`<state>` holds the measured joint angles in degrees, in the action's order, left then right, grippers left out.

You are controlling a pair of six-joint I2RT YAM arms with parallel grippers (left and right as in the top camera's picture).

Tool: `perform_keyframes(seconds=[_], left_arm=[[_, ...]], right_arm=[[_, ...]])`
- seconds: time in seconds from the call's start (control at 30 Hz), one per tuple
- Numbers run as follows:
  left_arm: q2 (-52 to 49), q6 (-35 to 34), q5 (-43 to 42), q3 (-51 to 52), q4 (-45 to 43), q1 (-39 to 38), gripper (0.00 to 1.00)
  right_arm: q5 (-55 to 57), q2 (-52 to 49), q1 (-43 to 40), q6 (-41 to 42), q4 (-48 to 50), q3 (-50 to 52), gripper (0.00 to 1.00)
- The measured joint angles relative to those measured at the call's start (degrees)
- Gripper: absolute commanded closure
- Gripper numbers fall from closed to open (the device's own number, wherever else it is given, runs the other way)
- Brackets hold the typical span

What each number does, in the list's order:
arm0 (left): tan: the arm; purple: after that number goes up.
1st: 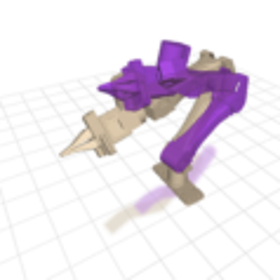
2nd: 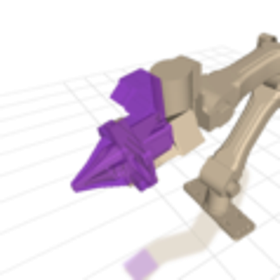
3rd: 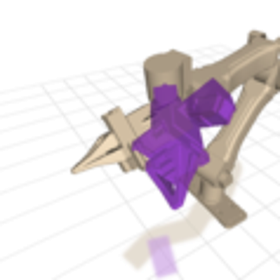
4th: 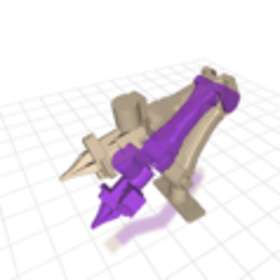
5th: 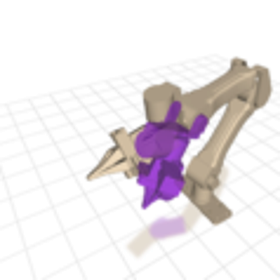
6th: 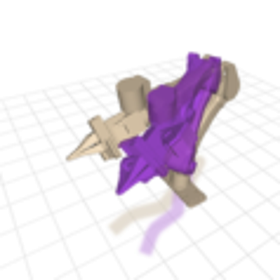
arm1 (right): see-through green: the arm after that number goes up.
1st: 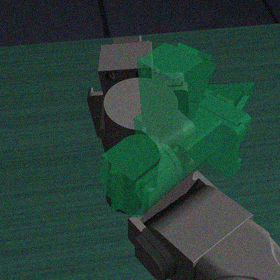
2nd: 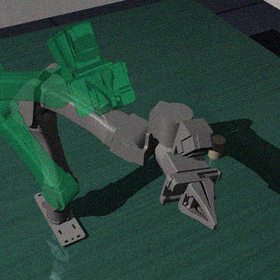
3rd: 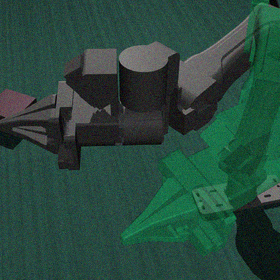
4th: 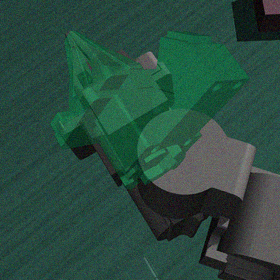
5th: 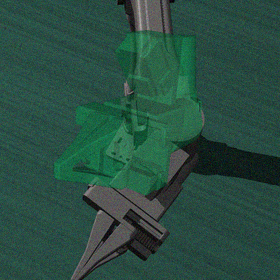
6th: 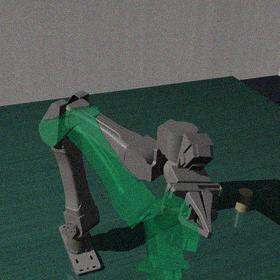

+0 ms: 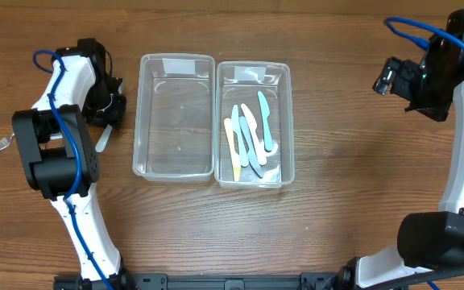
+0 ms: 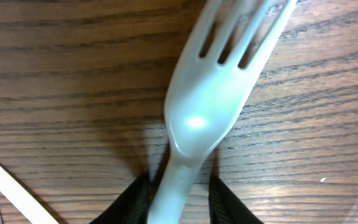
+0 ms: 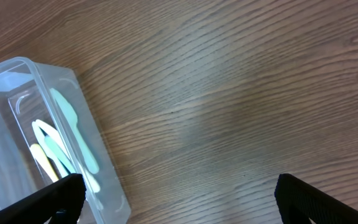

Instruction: Pack container

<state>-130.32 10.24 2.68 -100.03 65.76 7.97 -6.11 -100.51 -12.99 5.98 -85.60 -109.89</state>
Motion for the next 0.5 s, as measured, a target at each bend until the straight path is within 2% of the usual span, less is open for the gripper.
perform_keyframes(seconds=[0.23, 0.5], left_arm=[[0.0, -0.2, 0.4, 0.0, 0.0, 0.0, 0.96], [-0.2, -1.8, 1.2, -0.9, 1.4, 0.0, 0.96]], right_arm=[[0.4, 0.0, 0.0, 0.0, 0.0, 0.0, 0.0], [0.6, 0.0, 0.0, 0.0, 0.0, 0.0, 0.0]])
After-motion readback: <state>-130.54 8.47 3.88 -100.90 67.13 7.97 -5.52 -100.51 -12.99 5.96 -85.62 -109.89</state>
